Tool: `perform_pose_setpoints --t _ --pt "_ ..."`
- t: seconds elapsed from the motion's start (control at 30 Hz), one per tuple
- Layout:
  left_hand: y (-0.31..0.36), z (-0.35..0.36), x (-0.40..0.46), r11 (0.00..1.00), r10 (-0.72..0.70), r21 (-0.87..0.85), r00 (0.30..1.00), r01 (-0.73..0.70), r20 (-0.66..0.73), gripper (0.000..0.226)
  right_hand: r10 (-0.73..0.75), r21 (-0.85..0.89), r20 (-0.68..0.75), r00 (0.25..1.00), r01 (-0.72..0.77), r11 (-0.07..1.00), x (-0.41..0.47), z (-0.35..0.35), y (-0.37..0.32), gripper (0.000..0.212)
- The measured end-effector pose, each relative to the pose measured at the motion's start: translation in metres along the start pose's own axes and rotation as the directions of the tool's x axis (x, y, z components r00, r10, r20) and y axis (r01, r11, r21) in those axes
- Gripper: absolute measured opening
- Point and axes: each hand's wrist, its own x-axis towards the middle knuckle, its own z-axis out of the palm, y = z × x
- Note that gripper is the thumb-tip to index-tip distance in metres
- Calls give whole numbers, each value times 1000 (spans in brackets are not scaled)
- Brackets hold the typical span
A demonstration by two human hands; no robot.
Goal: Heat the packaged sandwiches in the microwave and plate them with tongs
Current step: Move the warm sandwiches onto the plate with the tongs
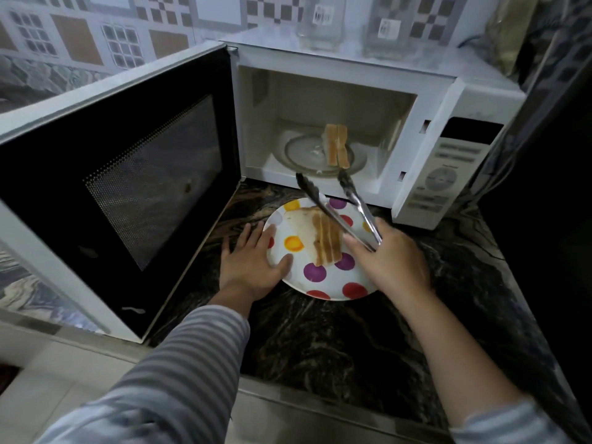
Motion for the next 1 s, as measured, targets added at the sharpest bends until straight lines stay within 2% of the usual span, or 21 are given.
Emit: perform_pose_setpoints --t 0.13,0.27,0.47,0.6,0.7,0.8,1.0 --pt "-1 1 1 1000 -1 -15 1000 1 -3 76 51 -4 -66 996 -52 999 53 -15 -16 66" --pt "-1 0 2 1000 5 -24 1000 -6 -20 76 127 -3 -134 983 -128 992 103 -17 -32 50" --pt "-2 3 2 999 14 -48 998 -17 -53 77 223 42 1 975 -223 974 149 6 -51 43" --pt "-3 2 3 999 19 -50 999 -21 -50 81 259 43 8 966 -259 965 165 17 -59 28" --pt "-2 0 3 998 23 -52 999 -26 -41 79 289 60 -45 956 -286 956 173 22 -59 29" --pt "-3 0 3 998 20 -57 999 -22 -32 77 286 3 -82 955 -287 958 174 28 -56 30" --pt "-4 0 4 998 19 -55 1000 -20 -12 75 242 23 -93 966 -241 970 168 28 -45 36"
